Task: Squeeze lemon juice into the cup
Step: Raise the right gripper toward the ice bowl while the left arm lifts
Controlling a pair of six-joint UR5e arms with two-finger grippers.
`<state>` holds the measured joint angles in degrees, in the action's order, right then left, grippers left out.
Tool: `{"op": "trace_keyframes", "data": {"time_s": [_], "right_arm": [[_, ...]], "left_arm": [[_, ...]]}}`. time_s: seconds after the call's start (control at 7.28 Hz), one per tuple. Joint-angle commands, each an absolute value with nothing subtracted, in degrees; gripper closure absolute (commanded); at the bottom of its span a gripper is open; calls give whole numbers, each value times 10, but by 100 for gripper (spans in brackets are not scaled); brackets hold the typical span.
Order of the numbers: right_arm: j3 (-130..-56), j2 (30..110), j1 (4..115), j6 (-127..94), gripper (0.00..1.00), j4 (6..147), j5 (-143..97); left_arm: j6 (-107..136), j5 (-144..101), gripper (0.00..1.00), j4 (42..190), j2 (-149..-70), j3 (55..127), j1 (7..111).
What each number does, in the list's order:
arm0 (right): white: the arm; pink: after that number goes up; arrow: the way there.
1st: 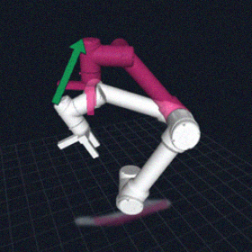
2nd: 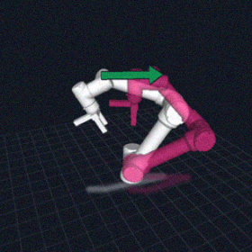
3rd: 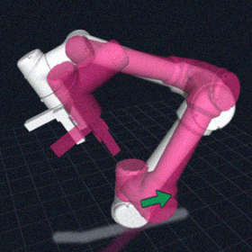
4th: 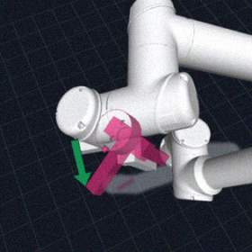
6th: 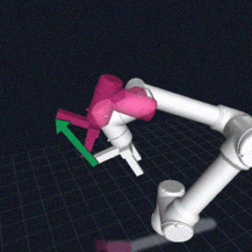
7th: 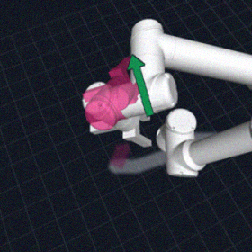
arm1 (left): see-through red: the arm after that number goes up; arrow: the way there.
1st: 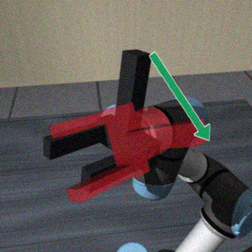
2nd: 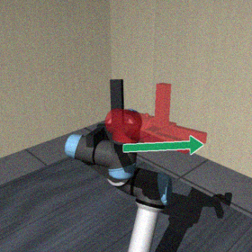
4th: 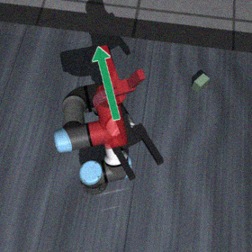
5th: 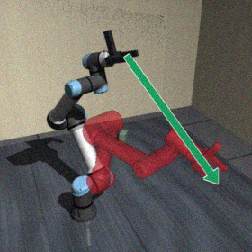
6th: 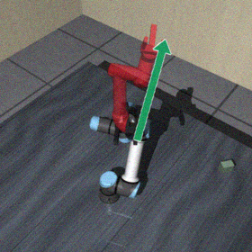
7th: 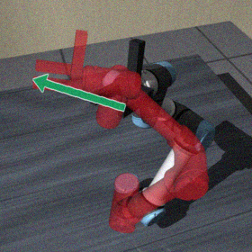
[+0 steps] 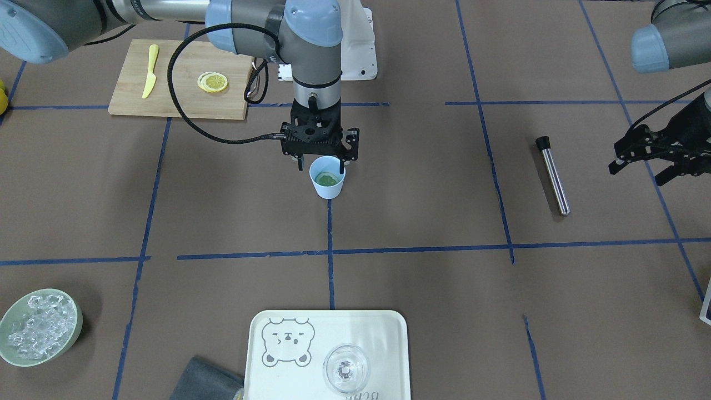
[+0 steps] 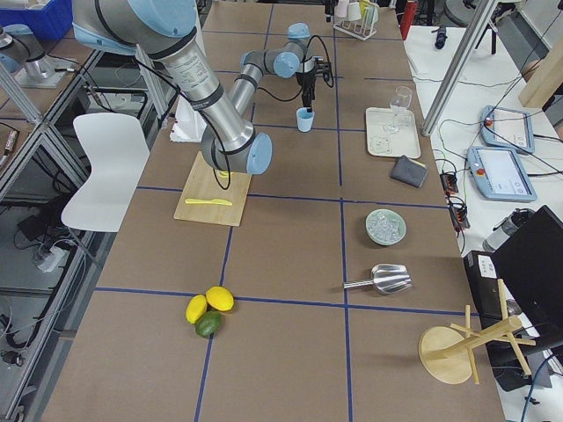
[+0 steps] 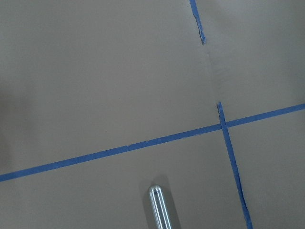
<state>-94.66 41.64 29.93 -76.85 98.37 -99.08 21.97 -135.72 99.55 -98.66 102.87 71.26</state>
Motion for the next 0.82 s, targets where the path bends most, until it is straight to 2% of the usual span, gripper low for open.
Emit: {"op": "trace_keyframes", "data": {"time_s": [0.0, 0.14, 0.41, 0.69], "right_arm": [[-1064, 484, 369, -676, 0, 1060, -1059], [-1119, 531, 411, -617, 0, 1076, -1089], [-1167, 631, 513, -477, 0, 1070, -1177], [-1167, 697, 593, -341, 0, 1071, -1207]], "left_arm": [[274, -1351, 0, 997, -1001, 1023, 694], [307, -1349, 0, 996, -1002, 1008, 659], [353, -1292, 0, 999, -1001, 971, 605], [357, -1288, 0, 1003, -998, 941, 601]]}}
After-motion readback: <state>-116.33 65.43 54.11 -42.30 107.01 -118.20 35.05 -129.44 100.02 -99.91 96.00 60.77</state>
